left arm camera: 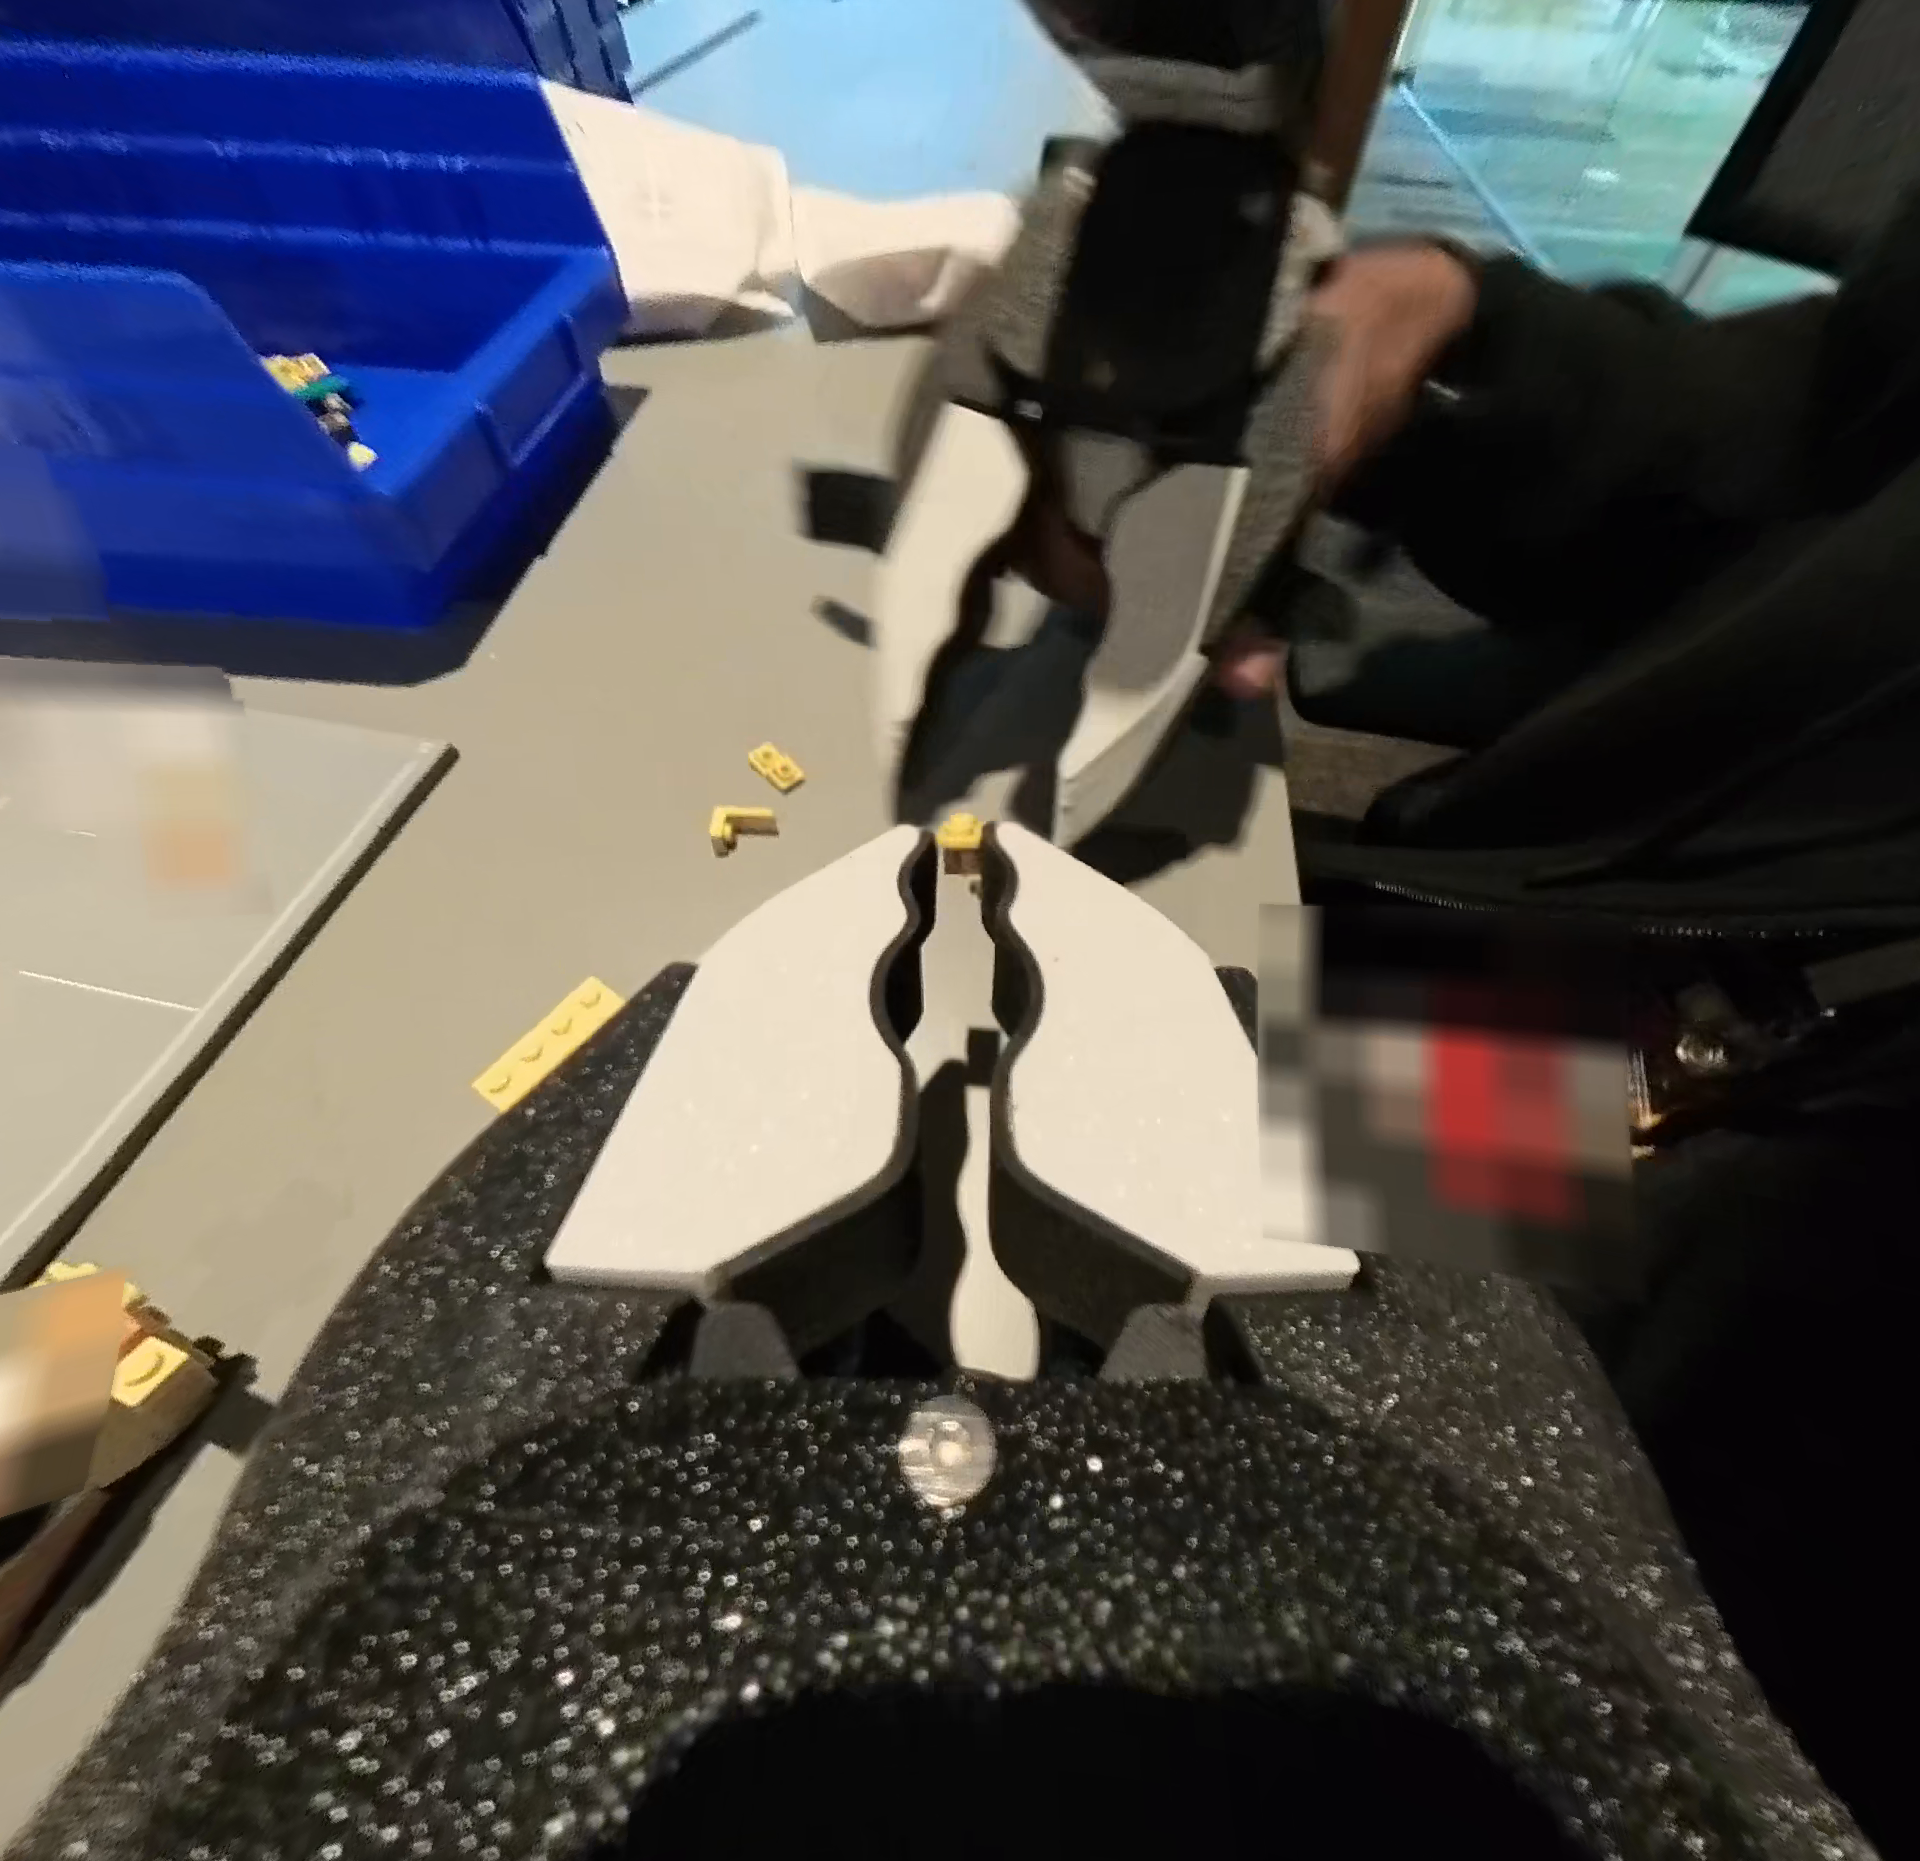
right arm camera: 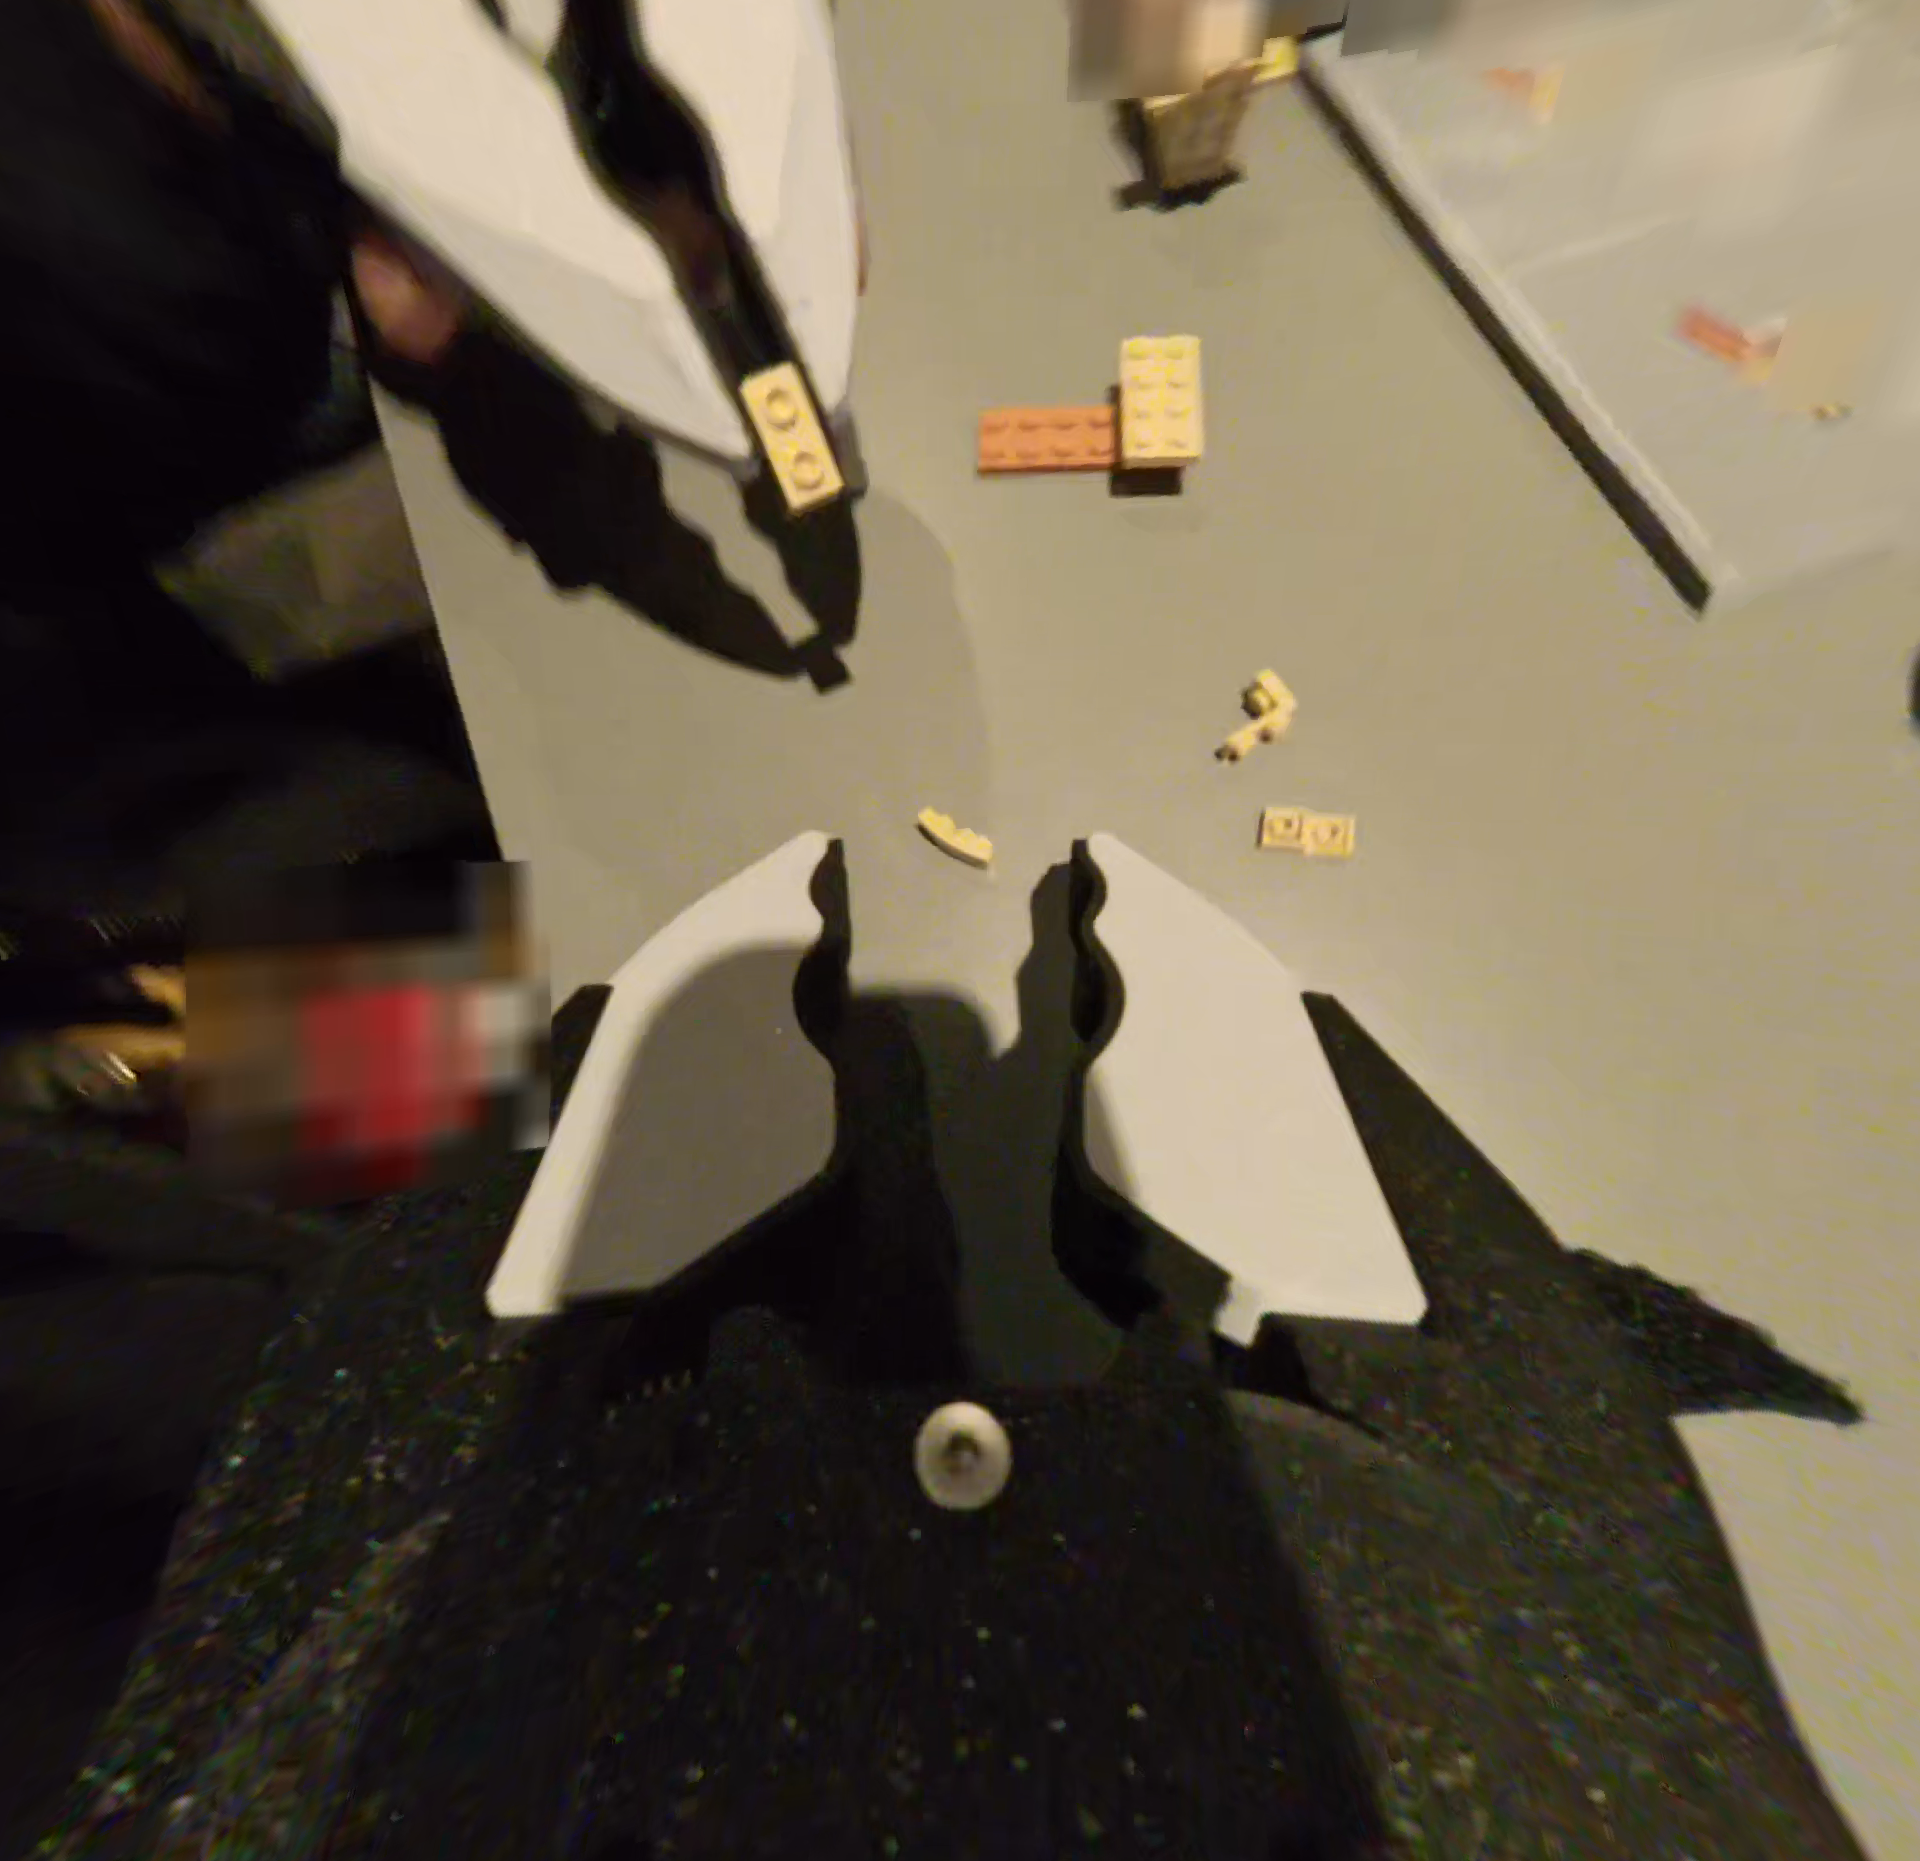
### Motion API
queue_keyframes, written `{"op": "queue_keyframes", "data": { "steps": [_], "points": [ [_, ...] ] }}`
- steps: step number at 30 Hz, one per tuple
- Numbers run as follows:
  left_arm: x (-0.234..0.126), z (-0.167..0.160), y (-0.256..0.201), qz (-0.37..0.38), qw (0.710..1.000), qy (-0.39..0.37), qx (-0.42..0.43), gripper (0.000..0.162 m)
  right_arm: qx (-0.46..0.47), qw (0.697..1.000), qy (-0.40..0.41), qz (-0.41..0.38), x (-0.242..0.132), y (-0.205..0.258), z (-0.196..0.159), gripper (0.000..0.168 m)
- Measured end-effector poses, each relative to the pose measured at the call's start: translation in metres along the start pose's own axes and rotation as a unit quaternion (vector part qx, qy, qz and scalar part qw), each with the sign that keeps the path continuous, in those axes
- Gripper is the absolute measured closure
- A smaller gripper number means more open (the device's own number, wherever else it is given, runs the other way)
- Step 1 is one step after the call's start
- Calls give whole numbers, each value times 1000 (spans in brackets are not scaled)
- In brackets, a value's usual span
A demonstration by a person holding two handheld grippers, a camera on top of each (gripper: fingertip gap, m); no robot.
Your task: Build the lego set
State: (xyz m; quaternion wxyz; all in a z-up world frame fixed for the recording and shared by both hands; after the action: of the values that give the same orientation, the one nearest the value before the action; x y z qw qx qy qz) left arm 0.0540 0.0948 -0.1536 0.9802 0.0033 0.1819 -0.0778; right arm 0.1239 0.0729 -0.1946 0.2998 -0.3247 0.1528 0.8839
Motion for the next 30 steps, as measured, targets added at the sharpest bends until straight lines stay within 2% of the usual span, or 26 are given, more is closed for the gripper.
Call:
{"op": "queue_keyframes", "data": {
  "steps": [2, 5, 9, 18, 26, 30],
  "points": [
    [1, 2, 0, 6, 1000, -7, 3, 155, 85, 995, -35, -36, -6, 4, 0, 131],
    [3, 3, 4, 18, 1000, -13, 9, 155, 143, 986, -34, -77, -8, 3, -1, 130],
    [4, 4, 7, 21, 1000, -18, 10, 155, 141, 985, 14, -95, 6, 5, -8, 127],
    [6, 2, 6, 17, 1000, -7, 19, 155, 130, 985, 23, -112, 14, 6, -3, 133],
    [6, 1, 3, 13, 999, -5, 29, 154, 117, 988, 28, -96, 17, 9, -3, 160],
    [6, 0, 1, 6, 1000, -3, 25, 154, 106, 991, 28, -81, 18, 11, -2, 163]
  ]
}}
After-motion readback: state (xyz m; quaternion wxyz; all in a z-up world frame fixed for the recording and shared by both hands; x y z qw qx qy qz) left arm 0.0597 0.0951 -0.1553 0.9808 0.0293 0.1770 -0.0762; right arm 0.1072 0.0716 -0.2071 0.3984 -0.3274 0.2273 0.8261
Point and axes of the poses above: each gripper's, where its closed fingertips meet, x out along the fingers, z out of its top, y = z × x across the jaws, the point moved 2 cm from there along -x, back along the fingers, and after that the axes turned 1 degree about z, right-handed, at the moved point
